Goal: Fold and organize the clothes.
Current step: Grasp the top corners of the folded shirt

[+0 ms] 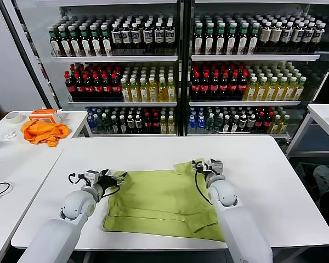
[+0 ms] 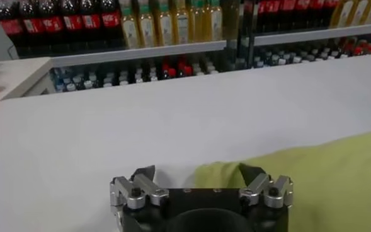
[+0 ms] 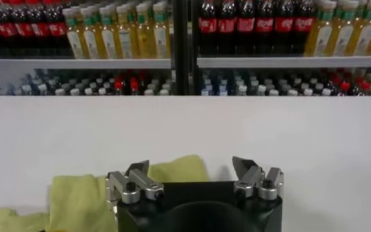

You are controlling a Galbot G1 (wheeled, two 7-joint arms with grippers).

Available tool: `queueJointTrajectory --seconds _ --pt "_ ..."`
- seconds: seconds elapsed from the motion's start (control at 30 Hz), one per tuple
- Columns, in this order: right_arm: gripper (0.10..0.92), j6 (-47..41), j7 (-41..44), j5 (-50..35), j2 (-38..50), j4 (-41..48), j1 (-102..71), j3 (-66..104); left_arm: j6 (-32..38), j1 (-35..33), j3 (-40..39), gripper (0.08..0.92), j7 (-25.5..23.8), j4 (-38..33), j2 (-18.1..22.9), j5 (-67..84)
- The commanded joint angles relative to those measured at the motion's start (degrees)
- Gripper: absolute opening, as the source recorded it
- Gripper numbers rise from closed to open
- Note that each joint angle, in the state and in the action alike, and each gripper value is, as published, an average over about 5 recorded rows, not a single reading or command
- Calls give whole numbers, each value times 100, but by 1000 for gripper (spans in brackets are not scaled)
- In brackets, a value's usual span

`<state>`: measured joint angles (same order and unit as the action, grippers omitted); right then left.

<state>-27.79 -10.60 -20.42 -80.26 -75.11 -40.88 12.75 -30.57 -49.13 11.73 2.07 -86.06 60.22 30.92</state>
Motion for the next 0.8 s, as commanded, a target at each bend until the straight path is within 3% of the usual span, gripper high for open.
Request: queueJointTrajectory --seconds 0.03,0.5,0.8 --pt "750 -2 2 -104 -144 402 185 -51 0 116 -47 750 -12 207 48 -7" --pt "352 -190 -80 -390 -72 -30 37 -104 12 -129 9 334 -113 -25 28 50" --pt "123 207 -54 -314 53 -375 -37 -75 256 -147 43 97 -137 -233 -80 274"
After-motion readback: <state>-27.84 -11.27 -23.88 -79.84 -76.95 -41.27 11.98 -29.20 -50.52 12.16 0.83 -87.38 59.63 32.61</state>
